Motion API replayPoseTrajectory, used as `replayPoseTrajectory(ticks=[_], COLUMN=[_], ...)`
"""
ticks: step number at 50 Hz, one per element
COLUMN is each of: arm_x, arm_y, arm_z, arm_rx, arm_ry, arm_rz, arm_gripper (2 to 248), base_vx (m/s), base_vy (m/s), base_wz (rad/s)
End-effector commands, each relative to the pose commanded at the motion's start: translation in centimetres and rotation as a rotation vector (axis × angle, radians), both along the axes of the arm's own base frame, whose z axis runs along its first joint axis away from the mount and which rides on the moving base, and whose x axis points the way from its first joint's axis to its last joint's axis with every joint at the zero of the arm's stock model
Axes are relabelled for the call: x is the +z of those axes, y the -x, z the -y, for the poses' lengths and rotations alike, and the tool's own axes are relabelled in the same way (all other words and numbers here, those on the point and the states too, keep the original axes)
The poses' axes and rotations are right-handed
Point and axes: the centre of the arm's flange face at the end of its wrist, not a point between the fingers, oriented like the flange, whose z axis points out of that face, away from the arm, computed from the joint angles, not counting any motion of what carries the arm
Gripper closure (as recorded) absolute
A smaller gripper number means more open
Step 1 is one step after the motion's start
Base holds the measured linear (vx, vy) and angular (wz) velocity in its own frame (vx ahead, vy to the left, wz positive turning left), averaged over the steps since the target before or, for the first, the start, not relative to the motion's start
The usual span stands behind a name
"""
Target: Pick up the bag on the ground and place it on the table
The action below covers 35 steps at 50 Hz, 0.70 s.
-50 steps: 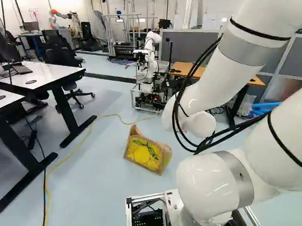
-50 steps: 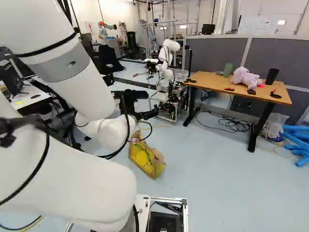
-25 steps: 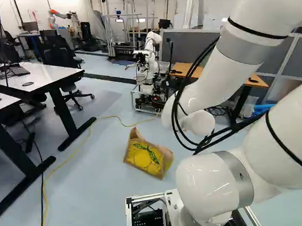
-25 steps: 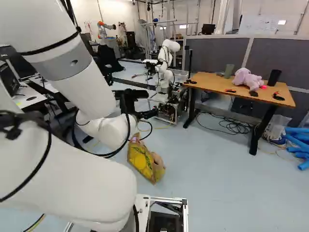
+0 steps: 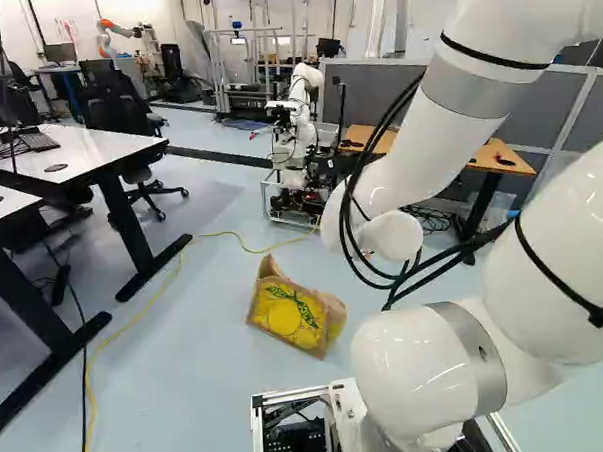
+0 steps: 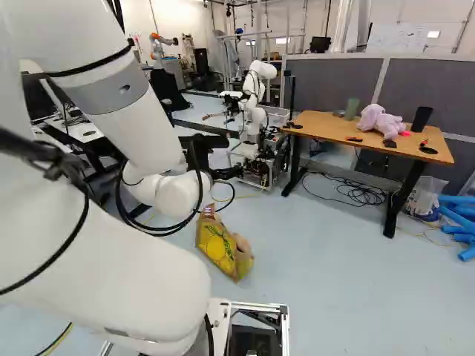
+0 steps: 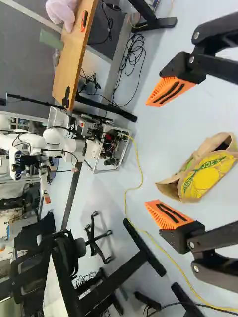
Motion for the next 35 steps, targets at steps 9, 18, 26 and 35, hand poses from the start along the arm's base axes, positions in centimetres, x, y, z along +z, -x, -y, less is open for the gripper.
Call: replayPoseTrajectory(ticks=[9, 18, 26, 35], arm_x=[-0.3, -1.1, -1.9, -2.8], arm_y=[-0.9, -2.0, -2.9, -4.0], arm_z=[-0.1, -0.3, -0.4, -0.6], arm_rx=[0.020, 0.042, 0.062, 0.086], arm_ry=[0.008, 0.016, 0.024, 0.032], arm_rz=[-0.028, -0.069, -0.104, -0.142], arm_gripper=[3, 3, 3, 3], base_vx=[0.000, 0.000, 0.000, 0.000], base_vy=[0.000, 0.000, 0.000, 0.000], base_wz=[0.000, 0.000, 0.000, 0.000])
